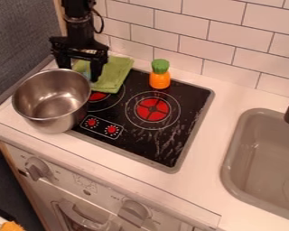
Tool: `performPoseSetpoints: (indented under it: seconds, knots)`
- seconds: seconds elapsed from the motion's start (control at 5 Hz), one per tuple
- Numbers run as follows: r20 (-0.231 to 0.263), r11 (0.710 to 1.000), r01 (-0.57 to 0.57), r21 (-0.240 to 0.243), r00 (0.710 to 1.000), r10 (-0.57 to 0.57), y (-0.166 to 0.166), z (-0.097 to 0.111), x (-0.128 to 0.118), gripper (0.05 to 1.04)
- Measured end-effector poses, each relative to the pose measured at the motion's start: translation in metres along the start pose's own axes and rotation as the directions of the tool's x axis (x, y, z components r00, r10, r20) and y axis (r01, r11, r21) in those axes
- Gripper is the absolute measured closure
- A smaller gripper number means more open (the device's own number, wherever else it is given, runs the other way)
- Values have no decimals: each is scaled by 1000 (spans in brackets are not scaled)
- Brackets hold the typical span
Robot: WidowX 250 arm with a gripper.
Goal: Put the blue spatula to the bottom of burner.
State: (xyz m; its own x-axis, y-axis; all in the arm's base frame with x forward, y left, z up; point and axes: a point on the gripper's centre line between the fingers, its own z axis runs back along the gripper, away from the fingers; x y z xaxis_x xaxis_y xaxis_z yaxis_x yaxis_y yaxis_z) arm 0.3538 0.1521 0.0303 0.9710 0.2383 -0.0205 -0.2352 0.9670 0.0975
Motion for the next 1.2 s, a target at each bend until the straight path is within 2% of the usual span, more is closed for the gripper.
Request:
performPoseSetpoints:
  seconds: [0.6, 0.8, 1.0, 1.2]
  knots:
    - [-6, 999, 32, -20, 999, -32, 5, 0, 3, 82]
    - [-14, 999, 31, -24, 999, -31, 4, -7, -3, 82]
    - [26, 999, 33, -15, 999, -33, 1, 5, -7, 82]
    - [24, 999, 47, -9, 999, -47, -8, 2, -12, 82]
